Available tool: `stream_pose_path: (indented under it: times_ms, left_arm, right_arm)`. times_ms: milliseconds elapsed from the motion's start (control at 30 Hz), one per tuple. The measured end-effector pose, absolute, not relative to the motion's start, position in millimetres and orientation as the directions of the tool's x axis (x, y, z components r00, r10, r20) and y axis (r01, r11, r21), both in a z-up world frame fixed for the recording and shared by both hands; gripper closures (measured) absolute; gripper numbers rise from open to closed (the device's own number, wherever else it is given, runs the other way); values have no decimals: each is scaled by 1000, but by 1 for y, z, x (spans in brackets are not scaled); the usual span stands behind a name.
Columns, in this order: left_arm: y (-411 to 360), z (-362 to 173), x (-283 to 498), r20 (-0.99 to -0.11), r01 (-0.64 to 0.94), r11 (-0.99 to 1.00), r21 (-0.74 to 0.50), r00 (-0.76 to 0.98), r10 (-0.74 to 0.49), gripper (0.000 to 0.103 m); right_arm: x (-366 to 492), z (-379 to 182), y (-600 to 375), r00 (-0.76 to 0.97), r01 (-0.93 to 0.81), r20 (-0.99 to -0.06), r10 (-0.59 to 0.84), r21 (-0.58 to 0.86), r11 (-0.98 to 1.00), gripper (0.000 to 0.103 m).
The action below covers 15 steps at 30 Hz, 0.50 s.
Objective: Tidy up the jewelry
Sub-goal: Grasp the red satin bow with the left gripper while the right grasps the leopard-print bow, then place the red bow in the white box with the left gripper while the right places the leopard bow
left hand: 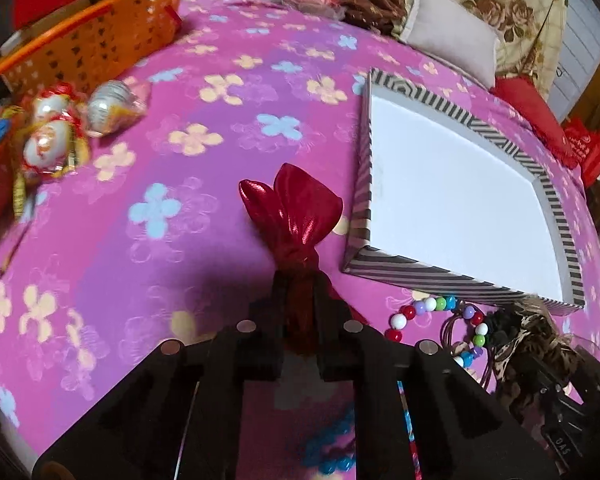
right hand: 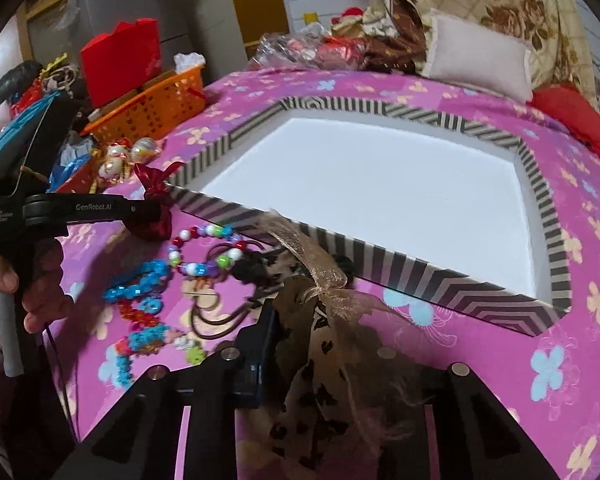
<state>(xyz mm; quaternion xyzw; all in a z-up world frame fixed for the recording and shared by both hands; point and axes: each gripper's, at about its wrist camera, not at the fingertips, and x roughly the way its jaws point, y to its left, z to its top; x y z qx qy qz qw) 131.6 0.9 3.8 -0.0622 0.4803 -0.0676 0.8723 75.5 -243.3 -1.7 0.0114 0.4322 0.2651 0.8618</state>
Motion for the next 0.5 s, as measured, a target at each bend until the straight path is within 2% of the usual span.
stream_pose_path:
  times_ms: [500]
  left_arm:
    - [-13,77,73,-734,140,982,-125,653,-187,93]
  right_arm:
    - [53,50,-277,540,-419,-647,538,348,838,76]
